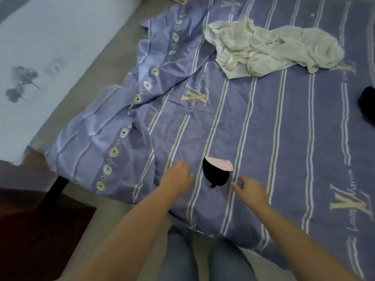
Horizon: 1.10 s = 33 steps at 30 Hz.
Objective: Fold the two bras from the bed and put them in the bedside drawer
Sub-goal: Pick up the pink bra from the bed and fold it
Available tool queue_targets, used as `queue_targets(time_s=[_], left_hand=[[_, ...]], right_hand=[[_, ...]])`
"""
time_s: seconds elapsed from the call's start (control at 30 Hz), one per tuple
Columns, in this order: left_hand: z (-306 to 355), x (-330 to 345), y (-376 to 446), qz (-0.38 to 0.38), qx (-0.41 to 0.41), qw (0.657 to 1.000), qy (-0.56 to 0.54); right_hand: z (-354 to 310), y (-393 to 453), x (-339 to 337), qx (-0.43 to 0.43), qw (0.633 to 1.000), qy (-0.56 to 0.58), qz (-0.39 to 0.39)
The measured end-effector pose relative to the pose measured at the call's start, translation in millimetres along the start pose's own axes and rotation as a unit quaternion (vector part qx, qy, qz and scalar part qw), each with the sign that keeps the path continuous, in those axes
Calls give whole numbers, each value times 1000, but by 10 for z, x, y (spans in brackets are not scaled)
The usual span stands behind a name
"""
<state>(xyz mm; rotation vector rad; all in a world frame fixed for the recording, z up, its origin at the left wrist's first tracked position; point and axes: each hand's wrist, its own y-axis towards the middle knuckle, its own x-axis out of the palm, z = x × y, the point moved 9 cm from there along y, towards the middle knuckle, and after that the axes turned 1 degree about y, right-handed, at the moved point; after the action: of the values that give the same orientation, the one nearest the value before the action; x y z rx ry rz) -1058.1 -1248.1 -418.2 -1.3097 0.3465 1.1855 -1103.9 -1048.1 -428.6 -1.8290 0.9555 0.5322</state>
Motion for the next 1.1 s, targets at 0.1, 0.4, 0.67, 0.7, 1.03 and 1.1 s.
queue_targets(time_s=[0.1, 0.4, 0.67, 0.7, 1.03, 1.1], left_hand=[[35, 173, 431, -4, 44, 998, -52], [246, 455, 1055, 53, 193, 974, -108], [303, 611, 1212, 29, 175, 984, -5], [326, 621, 1234, 27, 164, 986, 9], [454, 757, 1490, -66, 92, 991, -77], [464, 720, 1502, -77, 105, 984, -124]], right_hand=[[141, 225, 432, 82, 993, 79, 23], [234, 600, 843, 179, 934, 229, 208], [1089, 48, 896, 383, 628, 604, 306], [1121, 27, 893, 394, 603, 619, 313], [491, 794, 520, 82, 989, 34, 115], [510, 861, 404, 69, 985, 91, 127]])
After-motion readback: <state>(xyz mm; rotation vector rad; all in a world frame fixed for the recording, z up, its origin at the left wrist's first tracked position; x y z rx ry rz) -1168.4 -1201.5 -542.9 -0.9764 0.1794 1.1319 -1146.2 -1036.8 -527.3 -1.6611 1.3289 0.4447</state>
